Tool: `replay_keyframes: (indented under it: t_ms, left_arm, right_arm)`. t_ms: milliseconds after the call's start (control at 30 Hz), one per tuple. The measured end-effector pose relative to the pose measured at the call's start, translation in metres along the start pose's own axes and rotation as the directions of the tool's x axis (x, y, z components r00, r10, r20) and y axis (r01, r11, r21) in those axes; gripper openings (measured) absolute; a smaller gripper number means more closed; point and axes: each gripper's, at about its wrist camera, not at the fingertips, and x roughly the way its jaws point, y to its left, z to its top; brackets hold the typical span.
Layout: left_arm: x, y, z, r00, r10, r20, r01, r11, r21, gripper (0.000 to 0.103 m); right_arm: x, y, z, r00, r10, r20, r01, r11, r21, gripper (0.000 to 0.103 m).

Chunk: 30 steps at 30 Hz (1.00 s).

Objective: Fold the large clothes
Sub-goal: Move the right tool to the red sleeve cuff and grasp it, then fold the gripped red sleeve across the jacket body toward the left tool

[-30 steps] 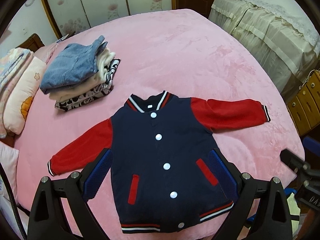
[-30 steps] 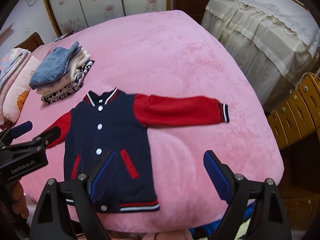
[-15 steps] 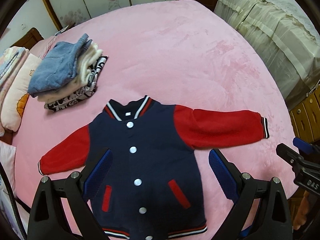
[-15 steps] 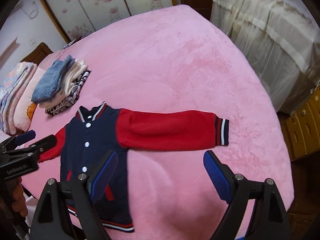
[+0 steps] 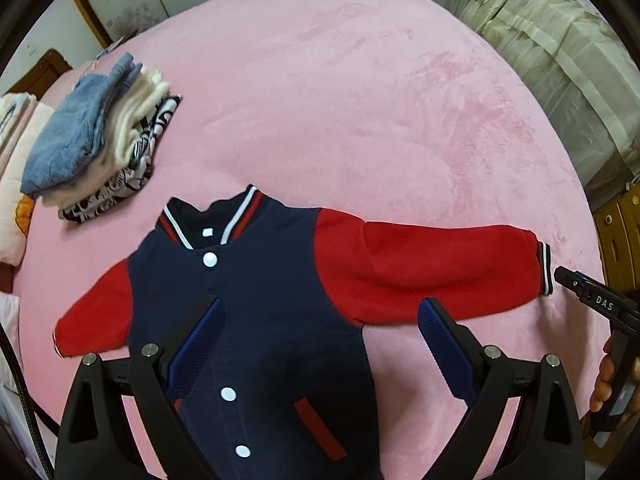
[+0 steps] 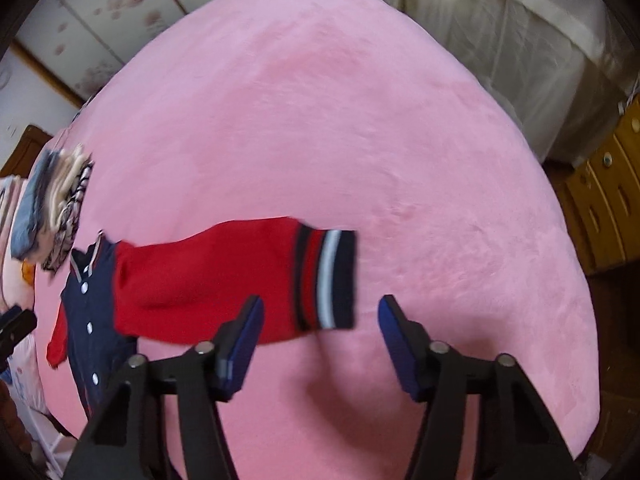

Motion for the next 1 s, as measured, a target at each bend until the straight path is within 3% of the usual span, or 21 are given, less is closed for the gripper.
replay_keyframes:
  t_ms: [167,300,433,500,533,667,833,1000]
  left_arm:
    - [0.014,0.001,0.004,1.0,0.001,-0.026,-0.002,1.0,-0.03,0.096]
    - [0.022,0.002,0.008,0.999,0.011,-0.049,-0.013,0.999,-0.045,0.096]
    - [0.028,0.005,0.01,0.998,0.004,-0.069,-0.009,0.997,-0.074,0.096]
    - [0.03,0.006,0.011,0.997,-0.001,-0.075,-0.005,0.996,-0.085,0.096]
    - [0.031,0.007,0.011,0.997,-0.005,-0.079,-0.002,0.996,-0.089,0.096]
    - [0.033,0.008,0.012,0.996,-0.012,-0.084,0.004,0.996,-0.091,0.096]
    - [0.024,0.022,0.011,0.998,-0.02,-0.063,0.015,0.996,-0.089,0.096]
    - [0.01,0.054,0.002,0.998,-0.037,-0.041,0.033,0.994,-0.102,0.096]
  right_arm:
    - [0.03,-0.004,0.008,0.998,0.025,-0.058,-0.024,1.0,0.008,0.053]
    - [0.051,0.007,0.008,0.997,-0.02,-0.081,0.017,0.999,-0.04,0.053]
    - [0.06,0.004,0.007,0.996,-0.015,-0.087,0.015,1.0,0.006,0.053]
    - [0.059,0.005,0.007,0.996,0.001,-0.09,-0.001,1.0,0.003,0.042]
    - [0.059,0.006,0.007,0.995,0.026,-0.1,-0.027,1.0,-0.003,0.025]
    - [0.048,0.004,0.01,0.993,0.05,-0.105,-0.049,0.999,0.011,0.01]
    - [0.014,0.014,0.011,0.993,0.109,-0.041,-0.109,0.994,0.013,0.007]
    - [-0.033,0.058,0.003,0.981,0.195,0.021,-0.194,0.979,-0.062,0.007]
